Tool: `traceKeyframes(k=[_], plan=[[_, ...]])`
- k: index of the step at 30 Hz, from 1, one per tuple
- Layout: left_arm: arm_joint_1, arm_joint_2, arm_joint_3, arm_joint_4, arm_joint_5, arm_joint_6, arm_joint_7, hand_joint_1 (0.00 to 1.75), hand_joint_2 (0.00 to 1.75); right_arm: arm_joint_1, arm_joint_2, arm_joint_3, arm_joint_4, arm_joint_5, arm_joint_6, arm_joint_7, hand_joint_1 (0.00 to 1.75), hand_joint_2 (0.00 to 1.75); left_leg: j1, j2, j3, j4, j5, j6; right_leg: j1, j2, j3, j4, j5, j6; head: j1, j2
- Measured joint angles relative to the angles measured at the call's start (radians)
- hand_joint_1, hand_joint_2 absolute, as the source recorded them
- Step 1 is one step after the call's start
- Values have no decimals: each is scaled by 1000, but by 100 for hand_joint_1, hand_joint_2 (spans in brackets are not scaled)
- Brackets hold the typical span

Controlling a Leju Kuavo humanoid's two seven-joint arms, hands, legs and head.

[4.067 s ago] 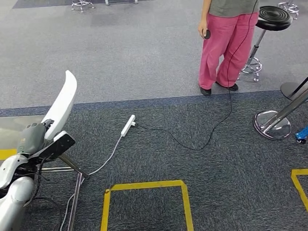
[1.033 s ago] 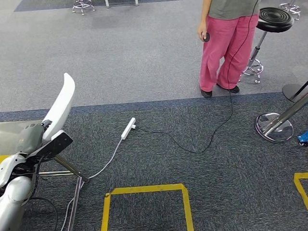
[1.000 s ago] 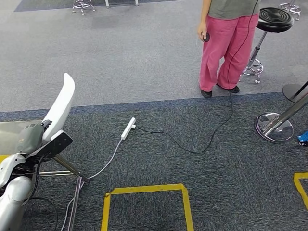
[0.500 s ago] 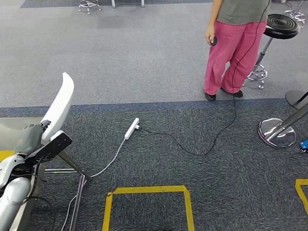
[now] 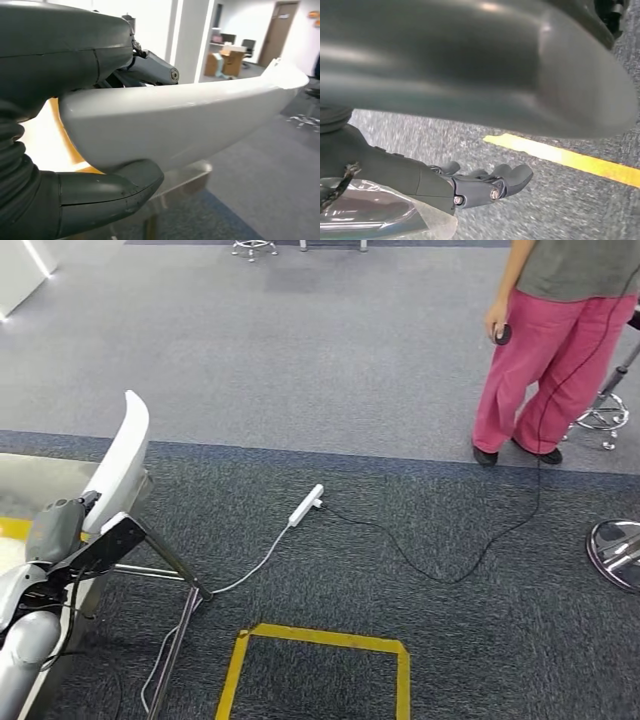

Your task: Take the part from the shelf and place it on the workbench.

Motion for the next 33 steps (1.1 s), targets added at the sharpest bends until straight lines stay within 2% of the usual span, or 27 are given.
traceKeyframes(k=[1,2,3,5,7,9,10,11,13,14,15,16,17,18,20,21,22,23,24,25,27,28,29,30,31,32,33], plan=[[3,0,0,0,0,0,0,175,175,0,0,0,0,0,0,0,0,0,0,2,-15,14,12,2,3,-14,4,0,-3,-1,0,0],[4,0,0,0,0,0,0,175,175,0,0,0,0,0,0,0,0,0,-1,6,-7,-15,44,4,5,-27,8,0,-7,-1,0,0],[5,0,0,0,0,0,0,175,175,-1,0,0,0,0,0,0,0,0,-2,16,18,-76,87,9,7,-39,15,0,-11,0,0,0],[2,1,1,0,0,0,0,175,175,-2,0,0,0,0,1,0,0,0,-13,61,76,-206,146,19,12,-62,26,1,-20,6,0,0],[0,1,1,-1,0,0,0,175,175,-2,0,0,0,0,1,0,0,0,-24,87,96,-260,156,27,18,-85,31,1,-26,15,1,0],[2,2,3,-2,0,0,0,175,175,-3,0,0,0,0,-1,0,0,0,-25,65,93,-266,159,35,18,-106,32,-1,-30,25,1,0],[3,3,4,-3,0,0,0,175,175,-4,0,0,0,0,-3,0,0,0,-23,52,94,-269,161,40,16,-96,30,5,-37,30,2,0],[2,3,5,-4,0,1,0,175,175,-5,0,0,0,1,-5,0,0,0,-20,40,95,-272,164,45,14,-71,20,28,-52,35,4,0],[-1,3,6,-6,0,1,1,175,175,-6,0,0,0,1,-9,0,0,0,-17,18,97,-275,167,54,11,-7,-36,141,-107,41,9,0],[-2,2,5,-6,0,1,1,175,175,-5,0,0,0,1,-10,0,0,0,-17,5,96,-275,167,57,10,10,-75,215,-135,42,10,0],[0,1,5,-6,0,0,2,175,175,-3,0,0,0,1,-11,0,0,0,-18,-9,96,-275,166,59,10,16,-109,273,-150,43,11,0],[1,0,5,-6,0,0,3,175,175,-2,0,0,0,1,-12,1,0,0,-18,-23,97,-274,166,59,10,18,-129,298,-145,43,11,0],[2,-1,5,-6,0,0,4,175,175,-1,0,0,0,1,-13,1,0,0,-18,-38,98,-274,165,58,10,20,-129,279,-119,42,11,0],[2,-2,5,-6,0,0,4,175,175,-1,0,0,0,1,-14,2,0,0,-18,-53,99,-273,164,56,9,26,-109,223,-78,41,11,0],[1,-2,5,-6,0,0,5,175,175,-1,0,0,0,1,-15,2,0,0,-17,-80,99,-270,161,50,2,76,-47,80,-11,38,11,0],[1,-3,5,-6,0,0,5,175,175,-2,0,0,0,1,-15,2,0,0,-15,-92,96,-269,160,45,-1,100,-24,34,2,37,10,0],[1,-3,5,-7,0,0,5,175,175,-2,0,0,0,1,-15,3,0,0,-13,-104,91,-268,161,39,-3,117,-12,12,3,35,10,0],[1,-3,5,-7,0,0,6,175,175,-2,0,0,0,1,-16,3,0,0,-11,-116,87,-268,162,32,-2,116,-6,7,-1,32,10,0],[3,-3,5,-7,0,0,6,175,175,-2,0,0,0,2,-17,3,0,0,-7,-129,84,-270,164,25,-1,103,-4,3,-1,28,10,0],[5,-2,6,-7,0,0,6,175,175,-2,0,0,0,2,-17,4,0,0,-6,-126,81,-266,161,20,-1,90,0,-2,0,22,9,0],[4,1,9,-8,0,1,6,175,175,-3,0,0,0,5,-19,3,0,0,-9,-79,57,-215,129,12,-1,61,11,-14,1,10,6,0],[3,2,9,-8,0,2,6,175,175,-3,0,0,0,6,-19,3,0,0,-10,-43,31,-159,101,9,1,46,16,-17,-1,5,5,0],[3,3,10,-8,0,2,6,175,175,-2,0,0,0,7,-19,2,0,0,-10,-20,-2,-93,72,5,2,30,19,-17,-4,1,4,0],[4,3,10,-8,0,2,6,175,175,-1,0,0,0,7,-19,2,0,0,-9,-8,-32,-35,52,2,3,14,22,-17,-7,-1,4,0],[7,2,10,-8,0,2,6,175,175,0,0,0,0,8,-20,2,0,0,-7,-2,-51,-2,48,0,4,-2,24,-17,-10,-2,4,0],[9,2,10,-7,0,2,6,175,175,-1,0,0,0,8,-20,2,0,0,-6,3,-51,-7,64,-2,4,-17,27,-17,-13,-1,4,0],[9,2,10,-7,0,2,6,175,175,-1,0,0,0,9,-20,2,0,0,-6,10,-32,-48,95,-2,4,-31,30,-17,-17,1,3,0]])
